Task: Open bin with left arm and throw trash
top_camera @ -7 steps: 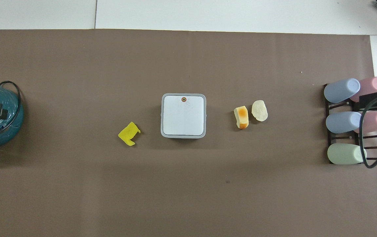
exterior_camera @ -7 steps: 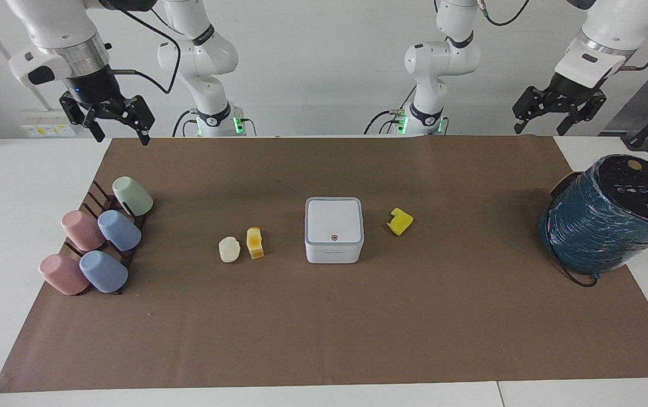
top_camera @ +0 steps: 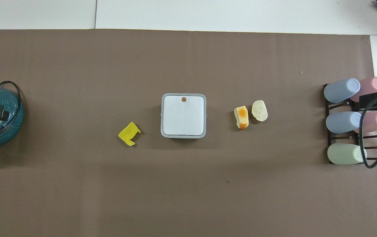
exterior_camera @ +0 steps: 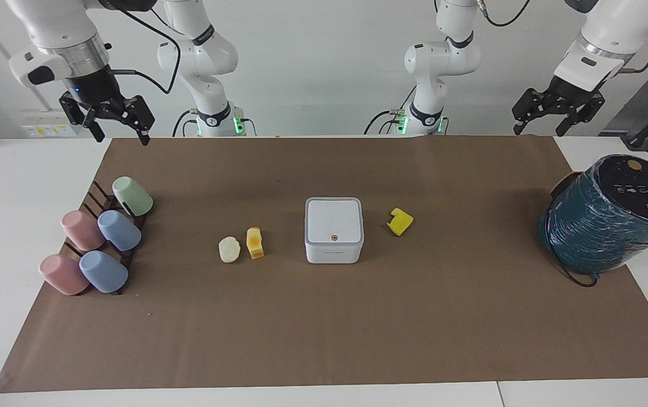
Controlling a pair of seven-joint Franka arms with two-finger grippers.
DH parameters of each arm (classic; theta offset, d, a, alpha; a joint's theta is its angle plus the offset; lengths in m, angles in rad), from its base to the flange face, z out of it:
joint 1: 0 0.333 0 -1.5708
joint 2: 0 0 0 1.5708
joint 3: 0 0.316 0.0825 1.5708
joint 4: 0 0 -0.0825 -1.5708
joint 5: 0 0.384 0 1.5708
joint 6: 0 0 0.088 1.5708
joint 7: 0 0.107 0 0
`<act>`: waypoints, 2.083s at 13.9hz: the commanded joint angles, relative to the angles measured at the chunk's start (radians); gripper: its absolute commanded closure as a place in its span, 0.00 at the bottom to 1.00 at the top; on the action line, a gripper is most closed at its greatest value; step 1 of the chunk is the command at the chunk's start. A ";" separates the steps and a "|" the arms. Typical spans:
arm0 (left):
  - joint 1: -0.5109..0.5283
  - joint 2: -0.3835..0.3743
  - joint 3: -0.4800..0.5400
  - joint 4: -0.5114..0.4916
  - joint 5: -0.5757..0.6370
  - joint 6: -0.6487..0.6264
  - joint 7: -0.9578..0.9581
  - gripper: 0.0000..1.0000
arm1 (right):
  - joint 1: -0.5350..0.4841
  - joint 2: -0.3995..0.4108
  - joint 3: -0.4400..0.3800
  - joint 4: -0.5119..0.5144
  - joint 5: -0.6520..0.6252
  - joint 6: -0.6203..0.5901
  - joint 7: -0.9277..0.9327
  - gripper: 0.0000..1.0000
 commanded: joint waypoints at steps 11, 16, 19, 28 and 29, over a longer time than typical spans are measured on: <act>-0.266 -0.033 -0.016 -0.149 0.007 0.267 -0.033 0.00 | -0.009 -0.014 0.000 -0.008 0.007 -0.003 -0.012 0.00; -0.396 0.027 -0.016 -0.220 0.003 0.463 -0.146 0.00 | 0.001 -0.015 0.002 -0.150 0.078 0.171 -0.008 0.00; -0.452 0.108 -0.016 -0.220 0.000 0.573 -0.256 0.00 | 0.090 0.001 0.002 -0.293 0.087 0.376 0.006 0.00; -0.553 0.210 -0.018 -0.321 -0.002 0.983 -0.539 1.00 | 0.281 0.241 0.002 -0.485 0.087 0.809 0.052 0.00; -0.555 0.213 -0.018 -0.326 -0.002 1.000 -0.532 1.00 | 0.296 0.262 0.002 -0.488 0.089 0.836 0.052 0.00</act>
